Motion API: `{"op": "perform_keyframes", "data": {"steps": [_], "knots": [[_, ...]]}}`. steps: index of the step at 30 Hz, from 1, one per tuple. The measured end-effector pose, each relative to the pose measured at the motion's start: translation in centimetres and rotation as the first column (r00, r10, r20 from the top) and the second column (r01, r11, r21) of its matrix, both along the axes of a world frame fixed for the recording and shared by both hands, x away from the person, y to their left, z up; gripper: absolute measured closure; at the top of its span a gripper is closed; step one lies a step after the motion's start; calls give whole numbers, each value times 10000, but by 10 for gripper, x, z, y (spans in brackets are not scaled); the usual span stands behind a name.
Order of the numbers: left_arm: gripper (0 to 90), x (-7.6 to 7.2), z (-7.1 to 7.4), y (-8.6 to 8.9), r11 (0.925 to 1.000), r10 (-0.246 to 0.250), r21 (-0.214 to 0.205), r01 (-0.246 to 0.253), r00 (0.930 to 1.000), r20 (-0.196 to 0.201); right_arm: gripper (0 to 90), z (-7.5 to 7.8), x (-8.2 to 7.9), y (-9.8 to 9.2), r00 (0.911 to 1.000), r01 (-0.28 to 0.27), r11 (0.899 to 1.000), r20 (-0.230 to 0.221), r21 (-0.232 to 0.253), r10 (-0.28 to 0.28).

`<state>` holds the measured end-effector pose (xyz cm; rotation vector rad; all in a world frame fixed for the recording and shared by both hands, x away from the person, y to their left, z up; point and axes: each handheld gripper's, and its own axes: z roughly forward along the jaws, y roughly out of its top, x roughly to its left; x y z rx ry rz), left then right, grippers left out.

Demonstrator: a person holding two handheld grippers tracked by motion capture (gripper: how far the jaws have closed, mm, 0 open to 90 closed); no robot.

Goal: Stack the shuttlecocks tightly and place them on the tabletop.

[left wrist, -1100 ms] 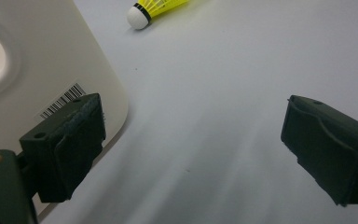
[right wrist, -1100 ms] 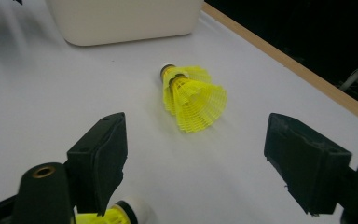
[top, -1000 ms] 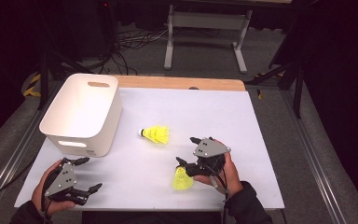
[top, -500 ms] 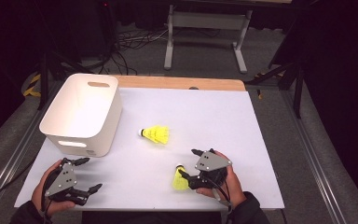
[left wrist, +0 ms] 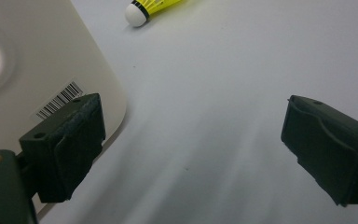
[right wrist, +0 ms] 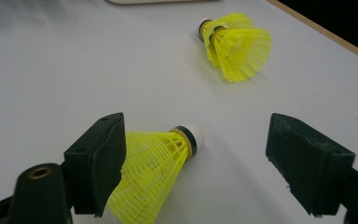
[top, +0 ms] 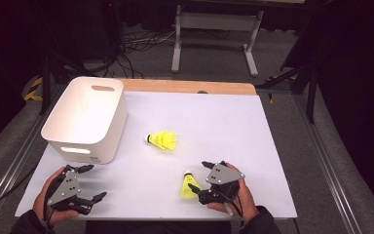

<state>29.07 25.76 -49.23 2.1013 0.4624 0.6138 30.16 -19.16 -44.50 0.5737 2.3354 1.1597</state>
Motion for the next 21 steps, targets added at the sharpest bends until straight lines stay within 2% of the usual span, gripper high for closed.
{"op": "perform_keyframes", "data": {"steps": [3,7,15,17,21], "knots": [[70,0,0,0,10000,-8,43,8,10000,14,210,3,-1,-3,10000,-40,9996,-41,263,41],[70,0,0,-1,10000,-10,-31,10,10000,-43,222,3,-1,-4,9993,-217,9993,-309,294,226],[70,-1,0,-1,10000,-8,-35,8,10000,-51,253,-4,-2,-1,9986,-350,9991,-411,-219,341],[70,-1,0,-1,10000,-6,-21,6,10000,-51,295,-10,-2,3,9979,-453,9970,-482,-624,423],[70,-1,0,-1,10000,-4,-7,4,10000,-48,360,-15,0,6,9978,-489,9940,-496,-979,442]]}}
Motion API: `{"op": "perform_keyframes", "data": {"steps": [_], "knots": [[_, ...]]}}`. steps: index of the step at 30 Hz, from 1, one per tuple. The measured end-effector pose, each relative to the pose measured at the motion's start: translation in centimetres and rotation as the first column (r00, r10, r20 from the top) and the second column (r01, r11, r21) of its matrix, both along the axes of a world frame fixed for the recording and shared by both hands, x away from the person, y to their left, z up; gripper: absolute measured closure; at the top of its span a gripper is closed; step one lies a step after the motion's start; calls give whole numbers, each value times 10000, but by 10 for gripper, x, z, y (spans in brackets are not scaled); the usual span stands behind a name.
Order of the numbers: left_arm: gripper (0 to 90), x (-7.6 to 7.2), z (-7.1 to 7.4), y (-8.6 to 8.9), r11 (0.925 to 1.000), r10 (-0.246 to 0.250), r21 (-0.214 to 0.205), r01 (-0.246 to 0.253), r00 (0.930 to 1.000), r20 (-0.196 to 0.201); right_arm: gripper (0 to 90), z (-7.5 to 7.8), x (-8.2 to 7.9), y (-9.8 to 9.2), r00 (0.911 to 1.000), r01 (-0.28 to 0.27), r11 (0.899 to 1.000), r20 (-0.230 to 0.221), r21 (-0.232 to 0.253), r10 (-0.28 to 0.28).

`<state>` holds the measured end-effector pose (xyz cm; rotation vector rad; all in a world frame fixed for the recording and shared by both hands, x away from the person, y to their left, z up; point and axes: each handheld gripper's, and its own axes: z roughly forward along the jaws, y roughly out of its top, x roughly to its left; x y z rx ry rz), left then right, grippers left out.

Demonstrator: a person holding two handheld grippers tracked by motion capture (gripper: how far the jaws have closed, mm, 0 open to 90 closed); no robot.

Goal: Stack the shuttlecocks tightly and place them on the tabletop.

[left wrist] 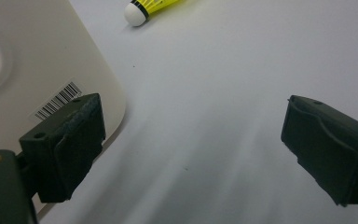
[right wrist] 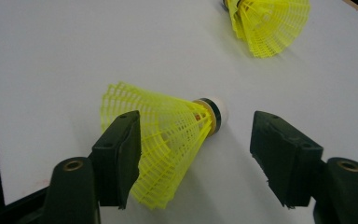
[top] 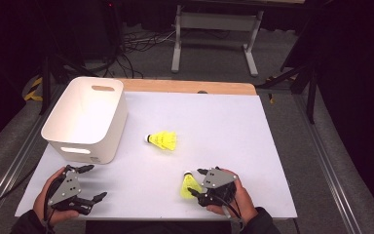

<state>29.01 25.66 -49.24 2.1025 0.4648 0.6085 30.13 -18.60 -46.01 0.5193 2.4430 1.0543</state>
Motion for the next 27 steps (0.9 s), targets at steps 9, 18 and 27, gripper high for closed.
{"op": "perform_keyframes", "data": {"steps": [9,18,27], "knots": [[70,0,1,0,10000,-20,-14,20,10000,20,575,0,0,0,9999,99,9999,79,-77,-98],[70,0,0,-1,10000,-34,-2,34,10000,-38,774,0,-2,2,9995,-156,9994,277,-305,165],[70,0,0,-1,10000,-33,60,33,10000,-18,886,2,-3,1,9981,-239,9994,566,-245,253]]}}
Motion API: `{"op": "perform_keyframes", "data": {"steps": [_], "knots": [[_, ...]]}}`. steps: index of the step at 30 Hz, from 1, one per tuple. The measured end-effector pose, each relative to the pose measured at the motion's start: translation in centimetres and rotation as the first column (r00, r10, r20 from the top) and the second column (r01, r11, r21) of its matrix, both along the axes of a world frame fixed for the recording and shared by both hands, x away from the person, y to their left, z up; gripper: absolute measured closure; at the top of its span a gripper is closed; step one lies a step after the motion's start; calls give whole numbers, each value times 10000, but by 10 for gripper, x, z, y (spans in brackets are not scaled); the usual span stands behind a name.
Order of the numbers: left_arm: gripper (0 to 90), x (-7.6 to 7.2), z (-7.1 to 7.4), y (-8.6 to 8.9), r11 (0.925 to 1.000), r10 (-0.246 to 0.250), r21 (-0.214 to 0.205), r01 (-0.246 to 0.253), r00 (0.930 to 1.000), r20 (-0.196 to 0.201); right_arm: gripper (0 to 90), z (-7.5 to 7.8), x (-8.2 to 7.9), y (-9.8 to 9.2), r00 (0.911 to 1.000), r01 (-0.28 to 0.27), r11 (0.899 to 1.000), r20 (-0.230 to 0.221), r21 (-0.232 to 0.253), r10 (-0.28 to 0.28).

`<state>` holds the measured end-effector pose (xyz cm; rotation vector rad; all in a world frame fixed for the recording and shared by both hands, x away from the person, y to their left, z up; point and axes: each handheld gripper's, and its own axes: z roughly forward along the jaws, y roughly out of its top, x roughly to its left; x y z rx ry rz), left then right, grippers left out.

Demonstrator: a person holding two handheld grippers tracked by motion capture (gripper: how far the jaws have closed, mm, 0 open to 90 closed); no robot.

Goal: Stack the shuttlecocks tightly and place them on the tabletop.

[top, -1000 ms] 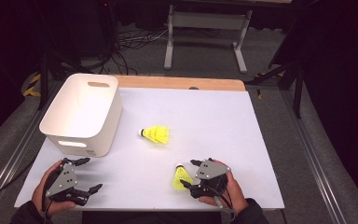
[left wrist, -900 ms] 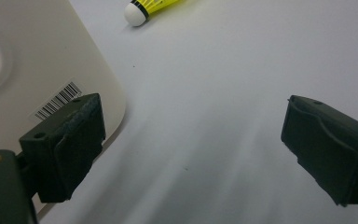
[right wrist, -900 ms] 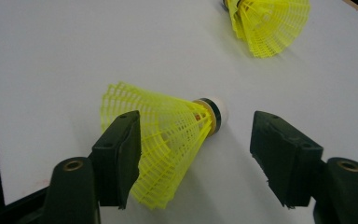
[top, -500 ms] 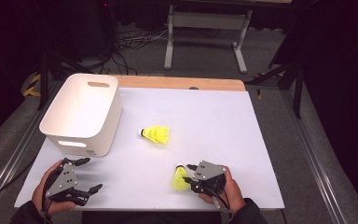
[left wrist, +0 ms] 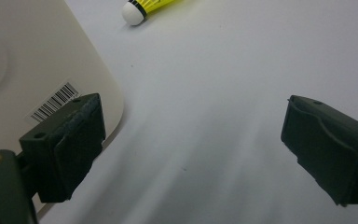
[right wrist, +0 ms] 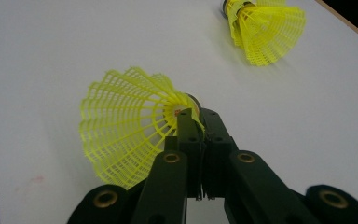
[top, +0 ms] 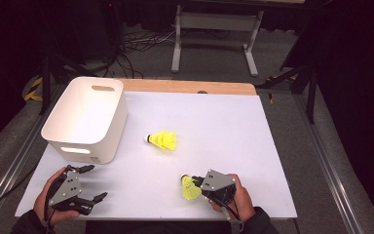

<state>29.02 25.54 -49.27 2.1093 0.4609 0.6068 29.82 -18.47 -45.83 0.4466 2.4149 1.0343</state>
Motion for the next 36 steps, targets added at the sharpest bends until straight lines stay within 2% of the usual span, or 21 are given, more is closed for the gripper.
{"op": "perform_keyframes", "data": {"steps": [5,19,36], "knots": [[70,1,-1,0,10000,13,99,-13,10000,-4,887,-1,0,0,10000,6,10000,98,-33,-6],[70,1,0,1,10000,31,-89,-31,10000,-34,887,2,4,-6,9996,106,9993,253,359,-115],[70,0,0,2,9999,57,-83,-57,10000,6,886,7,6,-16,9974,338,9975,621,623,-377]]}}
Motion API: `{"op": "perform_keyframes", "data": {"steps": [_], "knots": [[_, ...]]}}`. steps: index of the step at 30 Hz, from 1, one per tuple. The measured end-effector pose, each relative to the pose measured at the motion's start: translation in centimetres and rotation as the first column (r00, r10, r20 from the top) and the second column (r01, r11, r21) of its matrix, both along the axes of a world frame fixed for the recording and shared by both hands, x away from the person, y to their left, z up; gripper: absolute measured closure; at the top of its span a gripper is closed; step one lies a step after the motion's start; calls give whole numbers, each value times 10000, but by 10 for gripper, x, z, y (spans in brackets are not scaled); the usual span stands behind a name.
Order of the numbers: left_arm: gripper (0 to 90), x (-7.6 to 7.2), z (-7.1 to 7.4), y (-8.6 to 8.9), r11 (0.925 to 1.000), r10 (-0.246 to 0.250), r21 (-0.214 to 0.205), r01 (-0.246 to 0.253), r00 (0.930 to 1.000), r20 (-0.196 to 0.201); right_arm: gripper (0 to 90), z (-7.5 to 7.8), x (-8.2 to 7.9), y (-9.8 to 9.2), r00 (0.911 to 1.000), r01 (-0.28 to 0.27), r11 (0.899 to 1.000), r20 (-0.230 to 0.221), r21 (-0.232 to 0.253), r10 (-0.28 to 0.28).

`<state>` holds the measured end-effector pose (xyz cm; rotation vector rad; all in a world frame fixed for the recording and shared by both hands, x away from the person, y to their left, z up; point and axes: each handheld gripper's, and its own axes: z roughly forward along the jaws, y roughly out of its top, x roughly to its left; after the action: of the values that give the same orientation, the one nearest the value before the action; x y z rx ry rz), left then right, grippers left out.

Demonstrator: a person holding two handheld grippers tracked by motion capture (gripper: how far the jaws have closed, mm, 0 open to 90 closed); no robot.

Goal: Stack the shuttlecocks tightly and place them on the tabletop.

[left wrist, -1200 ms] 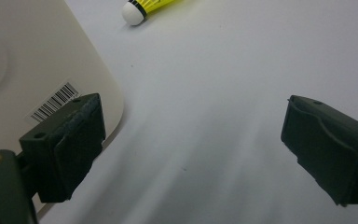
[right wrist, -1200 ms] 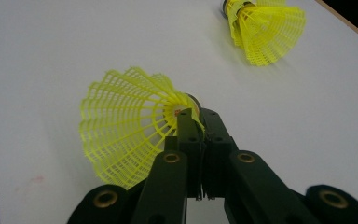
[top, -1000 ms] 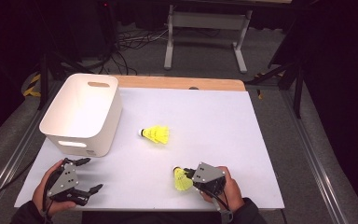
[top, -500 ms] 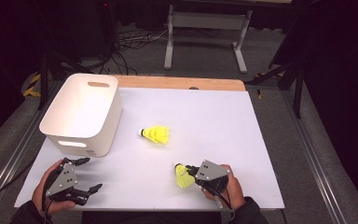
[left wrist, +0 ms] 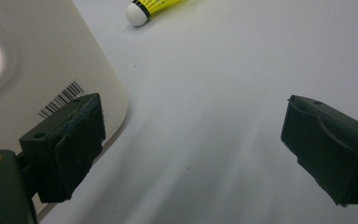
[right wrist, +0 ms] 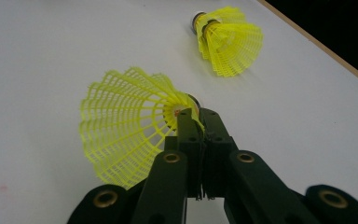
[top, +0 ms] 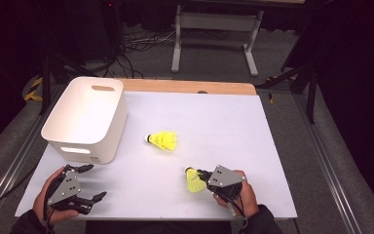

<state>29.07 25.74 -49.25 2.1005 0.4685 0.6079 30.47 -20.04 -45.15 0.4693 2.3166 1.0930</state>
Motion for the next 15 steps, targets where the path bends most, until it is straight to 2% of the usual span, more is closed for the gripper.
{"op": "perform_keyframes", "data": {"steps": [15], "knots": [[69,0,0,1,10000,-19,-14,19,10000,-8,886,3,5,-11,9995,271,9995,185,171,-274]]}}
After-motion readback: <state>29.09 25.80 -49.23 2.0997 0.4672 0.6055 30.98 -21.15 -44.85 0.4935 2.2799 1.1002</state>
